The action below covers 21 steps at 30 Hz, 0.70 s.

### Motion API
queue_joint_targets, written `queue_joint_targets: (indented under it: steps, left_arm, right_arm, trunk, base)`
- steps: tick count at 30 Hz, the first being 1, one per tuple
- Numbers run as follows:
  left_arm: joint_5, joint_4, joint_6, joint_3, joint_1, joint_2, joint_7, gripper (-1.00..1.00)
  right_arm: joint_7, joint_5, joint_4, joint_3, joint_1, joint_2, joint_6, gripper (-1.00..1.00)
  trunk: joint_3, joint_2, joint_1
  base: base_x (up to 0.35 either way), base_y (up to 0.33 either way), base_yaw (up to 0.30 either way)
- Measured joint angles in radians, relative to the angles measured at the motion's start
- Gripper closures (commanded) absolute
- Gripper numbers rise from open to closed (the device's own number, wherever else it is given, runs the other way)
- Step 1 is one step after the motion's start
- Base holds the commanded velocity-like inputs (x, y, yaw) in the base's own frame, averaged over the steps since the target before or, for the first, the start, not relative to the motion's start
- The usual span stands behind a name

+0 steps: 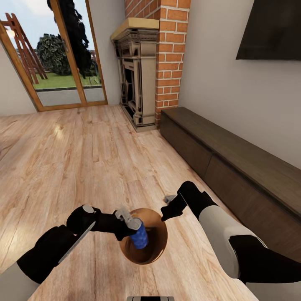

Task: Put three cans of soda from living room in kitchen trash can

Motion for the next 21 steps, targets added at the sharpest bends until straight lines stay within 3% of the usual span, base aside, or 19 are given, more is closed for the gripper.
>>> queue_joint_targets:
  steps: [4,10,21]
  left_arm:
    - [-0.002,0.019,-0.003,-0.023,0.000,-0.023,0.040,1.00]
    - [-0.001,0.156,-0.040,-0.089,-0.001,-0.092,0.075,1.00]
    - [-0.003,0.243,-0.092,-0.106,-0.002,-0.112,0.161,1.00]
  right_arm:
    - [0.000,0.006,0.000,0.001,0.000,0.000,-0.002,1.00]
    - [0.000,0.002,0.000,0.000,0.000,0.000,-0.001,1.00]
    - [0.000,0.003,0.002,0.001,0.000,0.000,-0.001,1.00]
  trunk:
    - [0.000,0.000,0.000]
    - [0.000,0.000,0.000]
    - [0.000,0.000,0.000]
  base:
    - [0.000,0.000,0.000]
    - [0.000,0.000,0.000]
    - [0.000,0.000,0.000]
